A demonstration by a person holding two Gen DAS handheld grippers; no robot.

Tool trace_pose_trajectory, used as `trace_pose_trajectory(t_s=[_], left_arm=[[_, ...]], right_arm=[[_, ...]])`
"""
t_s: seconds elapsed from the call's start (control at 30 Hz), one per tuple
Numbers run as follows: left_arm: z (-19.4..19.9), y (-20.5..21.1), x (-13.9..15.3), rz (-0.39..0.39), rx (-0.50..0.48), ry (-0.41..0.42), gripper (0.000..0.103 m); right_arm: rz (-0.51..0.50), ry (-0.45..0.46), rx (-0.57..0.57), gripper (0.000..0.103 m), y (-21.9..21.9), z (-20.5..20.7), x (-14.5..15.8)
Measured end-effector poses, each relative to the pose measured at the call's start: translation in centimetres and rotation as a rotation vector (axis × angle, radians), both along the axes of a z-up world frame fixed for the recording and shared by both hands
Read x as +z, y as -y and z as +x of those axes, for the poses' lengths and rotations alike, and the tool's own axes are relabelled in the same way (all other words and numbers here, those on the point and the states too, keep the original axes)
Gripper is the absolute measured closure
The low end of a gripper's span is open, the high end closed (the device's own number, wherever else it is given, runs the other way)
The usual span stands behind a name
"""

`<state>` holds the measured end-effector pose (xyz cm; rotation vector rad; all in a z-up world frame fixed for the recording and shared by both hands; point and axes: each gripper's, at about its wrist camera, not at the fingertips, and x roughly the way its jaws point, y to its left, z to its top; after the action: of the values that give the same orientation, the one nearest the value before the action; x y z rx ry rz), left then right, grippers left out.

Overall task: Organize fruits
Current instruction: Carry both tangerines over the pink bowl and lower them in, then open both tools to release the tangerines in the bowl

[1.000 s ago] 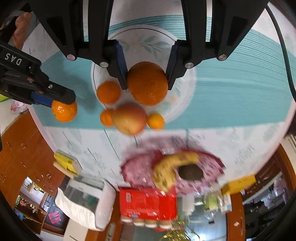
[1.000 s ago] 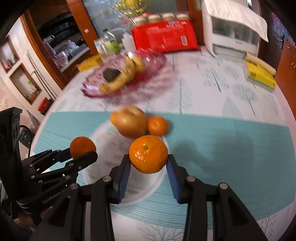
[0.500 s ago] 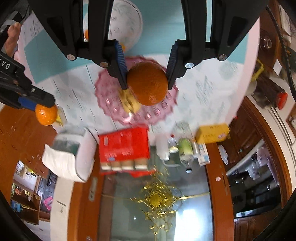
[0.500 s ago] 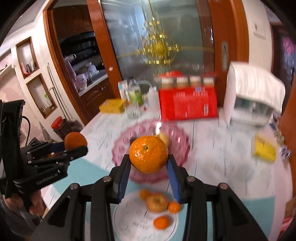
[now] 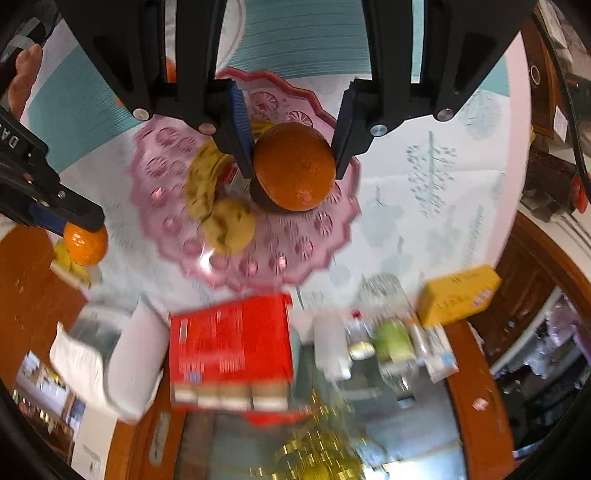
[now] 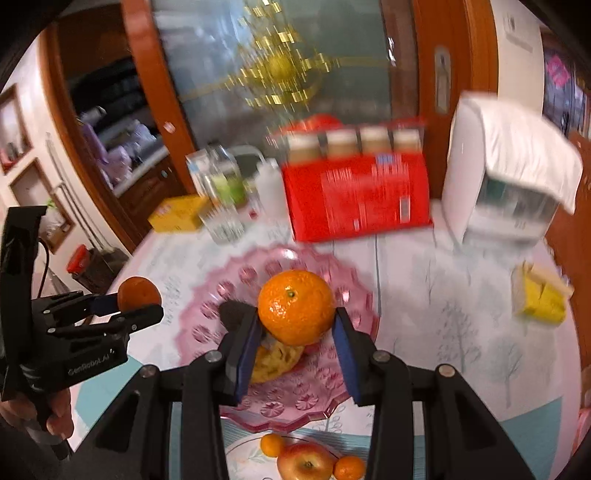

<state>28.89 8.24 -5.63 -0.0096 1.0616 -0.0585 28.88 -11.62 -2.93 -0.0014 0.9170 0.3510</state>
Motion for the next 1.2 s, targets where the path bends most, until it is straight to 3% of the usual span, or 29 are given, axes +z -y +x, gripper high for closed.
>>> trace_pose_trajectory(t_s=[0.17,0.4,0.63,0.7,0.77,0.83,1.2], left_arm=[[1.4,0.5,-6.0,-0.001,-0.04,-0.09,0.064],[3.5,0.2,-8.6,-0.022,-0.043,-0.114,0.064],[4.3,0.4,-10.0,-0.03,-0.033,-0.136,0.062],[4.1,0.2,-10.0,-0.036,-0.032,-0.13,0.054],[3.9,0.2,-9.5,-0.041,-0.026,-0.105,0.034],[3.6,0.3,-8.8,-0.023,-0.012,-0.077,0.026],[1.6,1.4,-6.9,-0.011,0.004,-0.053,0.025]], right_arm=[[-0.019,-0.131,-0.049,0.063,-0.2,1.9,-6.2],[-0.071,-0.193,-0.072,0.063,-0.3,2.6,-10.1],[-0.136,-0.184,-0.045,0.062,-1.2,2.7,-10.7],[-0.129,-0.195,-0.036,0.062,-1.3,2.6,-11.0],[-0.116,-0.2,-0.036,0.059,-1.3,2.4,-10.9],[-0.115,-0.194,-0.038,0.057,-1.3,2.1,-10.7],[-0.071,-0.18,-0.059,0.052,-0.7,0.3,-8.8]])
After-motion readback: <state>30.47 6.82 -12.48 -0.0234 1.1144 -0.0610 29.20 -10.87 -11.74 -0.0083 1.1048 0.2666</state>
